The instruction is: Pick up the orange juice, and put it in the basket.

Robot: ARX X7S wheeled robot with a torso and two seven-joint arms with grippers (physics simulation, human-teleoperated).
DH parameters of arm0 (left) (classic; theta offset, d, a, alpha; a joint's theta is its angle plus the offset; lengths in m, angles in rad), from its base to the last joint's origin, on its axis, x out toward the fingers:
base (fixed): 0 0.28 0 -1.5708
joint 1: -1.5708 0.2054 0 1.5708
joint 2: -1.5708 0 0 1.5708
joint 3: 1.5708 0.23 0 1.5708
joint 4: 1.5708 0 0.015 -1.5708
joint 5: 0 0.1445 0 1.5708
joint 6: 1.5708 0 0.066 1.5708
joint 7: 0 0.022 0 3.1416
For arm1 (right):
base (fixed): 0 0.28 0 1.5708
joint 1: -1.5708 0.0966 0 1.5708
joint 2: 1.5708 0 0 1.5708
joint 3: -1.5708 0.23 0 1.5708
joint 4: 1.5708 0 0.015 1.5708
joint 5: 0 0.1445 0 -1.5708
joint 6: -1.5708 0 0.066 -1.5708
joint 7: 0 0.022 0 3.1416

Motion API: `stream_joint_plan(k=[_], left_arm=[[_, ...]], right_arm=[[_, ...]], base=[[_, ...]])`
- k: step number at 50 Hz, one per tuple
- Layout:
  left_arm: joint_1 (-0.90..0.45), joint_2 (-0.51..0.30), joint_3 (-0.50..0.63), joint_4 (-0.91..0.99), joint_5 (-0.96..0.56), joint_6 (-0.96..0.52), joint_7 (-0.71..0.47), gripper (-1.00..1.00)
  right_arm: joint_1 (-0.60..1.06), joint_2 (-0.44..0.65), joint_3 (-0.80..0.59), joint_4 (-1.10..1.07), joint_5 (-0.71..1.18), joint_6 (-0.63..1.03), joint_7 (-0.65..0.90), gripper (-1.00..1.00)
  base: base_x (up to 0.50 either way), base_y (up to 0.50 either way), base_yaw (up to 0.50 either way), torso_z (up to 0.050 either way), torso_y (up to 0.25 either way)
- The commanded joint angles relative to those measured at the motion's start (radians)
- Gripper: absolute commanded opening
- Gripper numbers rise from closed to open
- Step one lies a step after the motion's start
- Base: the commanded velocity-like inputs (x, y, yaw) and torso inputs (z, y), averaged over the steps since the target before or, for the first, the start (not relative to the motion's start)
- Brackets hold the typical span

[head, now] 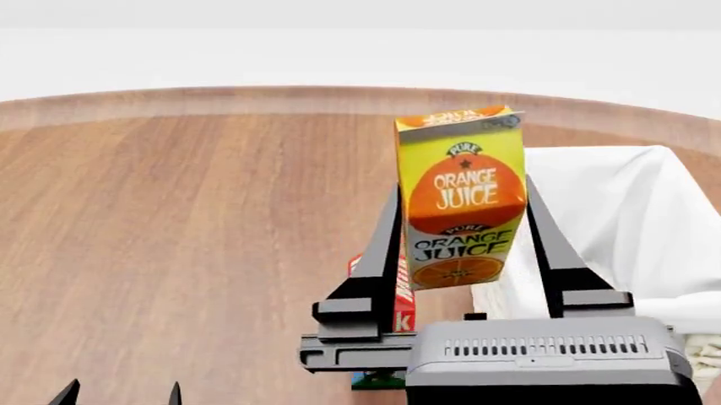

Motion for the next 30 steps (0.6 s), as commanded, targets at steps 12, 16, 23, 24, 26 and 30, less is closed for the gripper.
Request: stream_joint_plan(k=[12, 16, 23, 24, 26, 30], left_arm=[[-0.002, -0.004, 0.006, -0.001, -0.004, 0.002, -0.005, 1.00], [-0.002, -0.005, 0.007, -0.001, -0.005, 0.003, -0.006, 1.00], [-0.002, -0.006, 0.009, -0.001, -0.006, 0.003, -0.007, 1.00], [-0.003, -0.006, 0.009, -0.001, -0.006, 0.003, -0.008, 1.00], [-0.003, -0.007, 0.010, -0.001, -0.007, 0.003, -0.008, 1.00], [-0.003, -0.007, 0.011, -0.001, -0.007, 0.004, -0.009, 1.00]], right_arm=[[0.060, 0.007, 0.127, 0.046, 0.000, 0.016, -0.031, -1.00], [0.070, 0.012, 0.143, 0.060, 0.008, 0.013, -0.038, -1.00], [0.084, 0.012, 0.182, 0.103, 0.014, -0.011, -0.038, -1.00], [0.084, 0.014, 0.184, 0.109, 0.015, -0.015, -0.040, -1.00], [0.085, 0.017, 0.190, 0.127, 0.014, -0.026, -0.042, -1.00], [0.090, 0.015, 0.210, 0.162, 0.016, -0.047, -0.040, -1.00]], base=[[0.00, 0.00, 0.00, 0.000, 0.001], [0.00, 0.00, 0.00, 0.000, 0.000], [0.00, 0.00, 0.00, 0.001, 0.000], [0.00, 0.00, 0.00, 0.000, 0.000], [0.00, 0.00, 0.00, 0.000, 0.000], [0.00, 0.00, 0.00, 0.000, 0.003]])
